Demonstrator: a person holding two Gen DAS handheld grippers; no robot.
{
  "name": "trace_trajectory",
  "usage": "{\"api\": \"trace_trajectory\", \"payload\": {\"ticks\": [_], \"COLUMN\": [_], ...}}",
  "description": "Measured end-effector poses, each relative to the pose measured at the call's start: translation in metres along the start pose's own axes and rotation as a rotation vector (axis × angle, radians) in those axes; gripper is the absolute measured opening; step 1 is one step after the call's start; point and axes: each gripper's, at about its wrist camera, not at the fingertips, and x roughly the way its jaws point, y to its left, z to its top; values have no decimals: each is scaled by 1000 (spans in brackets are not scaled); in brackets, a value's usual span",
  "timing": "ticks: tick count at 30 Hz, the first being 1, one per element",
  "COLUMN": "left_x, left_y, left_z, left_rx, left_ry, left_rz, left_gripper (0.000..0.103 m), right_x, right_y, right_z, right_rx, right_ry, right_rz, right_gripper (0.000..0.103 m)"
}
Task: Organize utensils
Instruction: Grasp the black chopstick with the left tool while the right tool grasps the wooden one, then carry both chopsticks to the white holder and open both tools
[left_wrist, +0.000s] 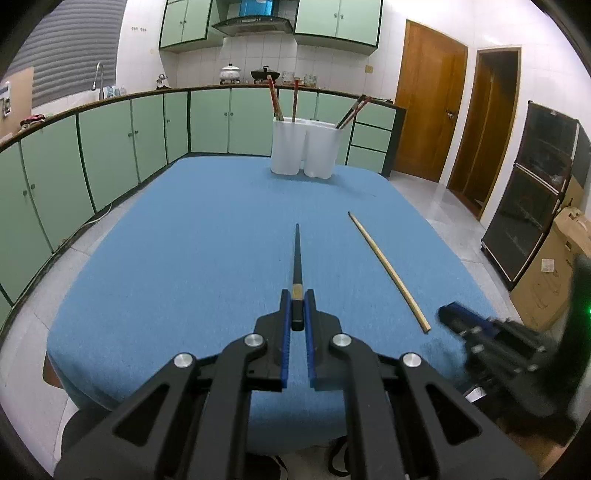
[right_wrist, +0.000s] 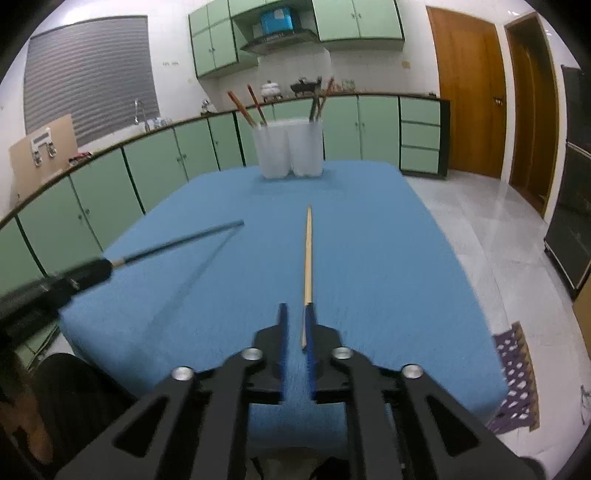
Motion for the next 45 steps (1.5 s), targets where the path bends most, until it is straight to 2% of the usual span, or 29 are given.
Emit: {"api": "trace_trajectory", "payload": {"ticks": [8,9,10,14,19,22,27,45], "left_x": [3,4,4,2,-11,-20,-31,-15], "left_y": [0,0,0,1,1,2,1,6], "left_z": [1,1,1,4,19,33,59,137], "left_rx": [-3,-4,-4,-2,11,19,45,109], "left_ry": [6,6,8,11,-10,-27,-53,-55], "left_rz": [-2,-1,-1,-3,-9,-17,-27,-60], "left_gripper": [6,6,6,6,6,6,6,6], "right_x": [28,28,28,15,-29,-56,-72,-21], "right_y": [-2,-1,-1,-3,-5,-4,0,21], "right_z": [-9,-8,-7,-2,26,55,100,207], "right_rx": [-33,-38,-32,-11,22,17,-1,-156], "right_ry": [38,40,48,44,-38,-87,-117,-26], "right_rz": [-28,-27,-18,-8,16,37,68,125], "right_gripper": [13,13,8,7,7,7,7,7]}}
